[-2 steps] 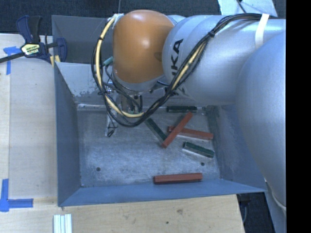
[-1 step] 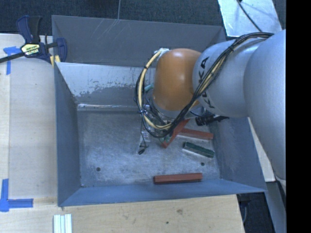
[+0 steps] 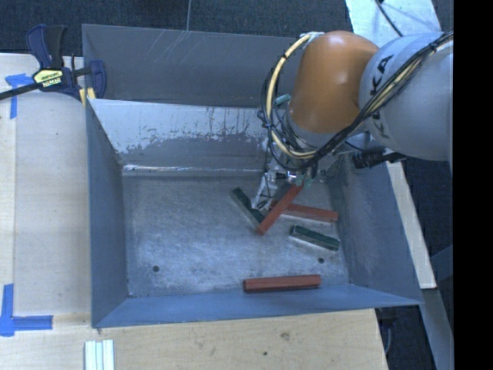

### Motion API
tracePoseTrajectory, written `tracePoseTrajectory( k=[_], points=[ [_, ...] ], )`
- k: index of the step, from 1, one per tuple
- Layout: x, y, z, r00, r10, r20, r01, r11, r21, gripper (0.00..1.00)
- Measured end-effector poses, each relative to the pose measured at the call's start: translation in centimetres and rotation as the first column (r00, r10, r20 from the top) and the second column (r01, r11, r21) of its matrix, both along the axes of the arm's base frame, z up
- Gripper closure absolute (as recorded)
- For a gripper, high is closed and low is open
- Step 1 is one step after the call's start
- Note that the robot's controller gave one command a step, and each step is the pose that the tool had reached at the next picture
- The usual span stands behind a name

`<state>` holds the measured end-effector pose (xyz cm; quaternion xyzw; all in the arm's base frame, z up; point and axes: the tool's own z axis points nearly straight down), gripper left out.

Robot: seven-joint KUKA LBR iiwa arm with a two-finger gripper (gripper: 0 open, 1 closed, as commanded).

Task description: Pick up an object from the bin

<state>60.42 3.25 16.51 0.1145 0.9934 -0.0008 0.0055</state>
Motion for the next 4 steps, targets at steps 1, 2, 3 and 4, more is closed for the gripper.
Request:
tracePoseTrajectory(
  k=[1,2,3,4],
  points=[
    [-0.7,-3.5,-1.9,0.992,0.128,-0.01,-0.128,0.992,0.001,0.0],
    [1.8,-13.4,-9.7,0.989,0.147,-0.01,-0.147,0.989,0.001,0.0],
    [-1.4,-3.6,-9.3,0.984,0.176,-0.002,-0.176,0.984,0.004,0.0],
    [-0.9,-4.1,-8.9,0.985,0.17,0.012,-0.17,0.985,0.0,1.0]
  ],
)
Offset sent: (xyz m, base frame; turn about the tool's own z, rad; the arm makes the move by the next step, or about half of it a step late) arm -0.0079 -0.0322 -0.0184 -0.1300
